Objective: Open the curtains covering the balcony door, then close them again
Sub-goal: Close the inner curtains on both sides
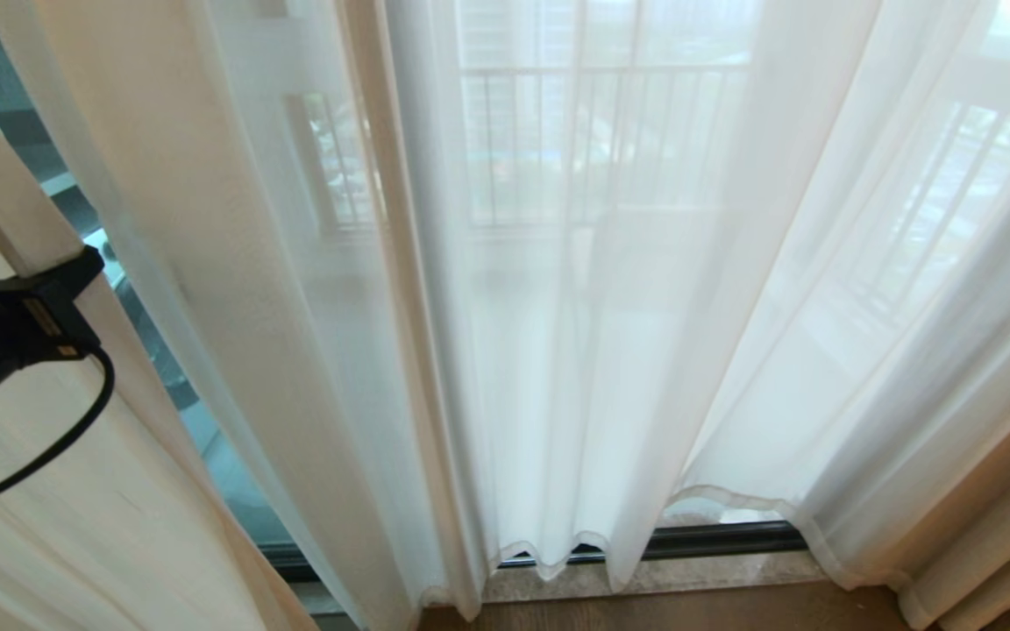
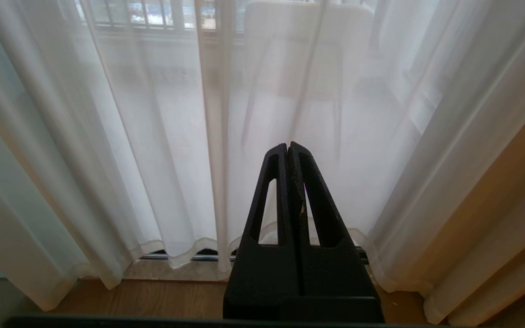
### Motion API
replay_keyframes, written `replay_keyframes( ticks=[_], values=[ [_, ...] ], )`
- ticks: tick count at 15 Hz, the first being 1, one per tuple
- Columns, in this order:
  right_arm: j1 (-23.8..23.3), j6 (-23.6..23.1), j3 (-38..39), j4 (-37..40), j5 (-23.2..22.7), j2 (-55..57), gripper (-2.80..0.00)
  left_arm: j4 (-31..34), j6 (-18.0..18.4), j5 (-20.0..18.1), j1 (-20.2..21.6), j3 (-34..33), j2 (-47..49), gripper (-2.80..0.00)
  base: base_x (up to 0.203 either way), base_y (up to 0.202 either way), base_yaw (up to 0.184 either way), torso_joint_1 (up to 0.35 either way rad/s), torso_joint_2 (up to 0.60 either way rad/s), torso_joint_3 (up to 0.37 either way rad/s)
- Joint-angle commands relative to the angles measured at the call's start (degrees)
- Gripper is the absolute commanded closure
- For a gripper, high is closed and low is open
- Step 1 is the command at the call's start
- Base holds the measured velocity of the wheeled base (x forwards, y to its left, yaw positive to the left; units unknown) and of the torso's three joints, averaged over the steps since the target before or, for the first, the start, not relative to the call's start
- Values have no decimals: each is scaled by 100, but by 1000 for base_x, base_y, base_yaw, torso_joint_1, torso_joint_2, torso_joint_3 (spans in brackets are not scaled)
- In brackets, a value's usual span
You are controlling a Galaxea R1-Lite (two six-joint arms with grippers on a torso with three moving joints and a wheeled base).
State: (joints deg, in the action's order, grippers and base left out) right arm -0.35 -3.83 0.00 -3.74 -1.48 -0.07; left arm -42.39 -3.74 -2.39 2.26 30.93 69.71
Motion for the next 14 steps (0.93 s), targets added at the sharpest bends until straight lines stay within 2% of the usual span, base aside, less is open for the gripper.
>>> replay_keyframes(
  ticks=[1, 14],
  values=[
    [0, -4, 0, -4, -2, 7, 0, -24, -4, 2, 3, -8, -1, 0, 0, -188, 1, 3, 7, 2],
    [0, -4, 0, -4, -2, 7, 0, -24, -4, 2, 3, -17, -1, 0, 0, -182, 2, 2, 3, 1]
  ],
)
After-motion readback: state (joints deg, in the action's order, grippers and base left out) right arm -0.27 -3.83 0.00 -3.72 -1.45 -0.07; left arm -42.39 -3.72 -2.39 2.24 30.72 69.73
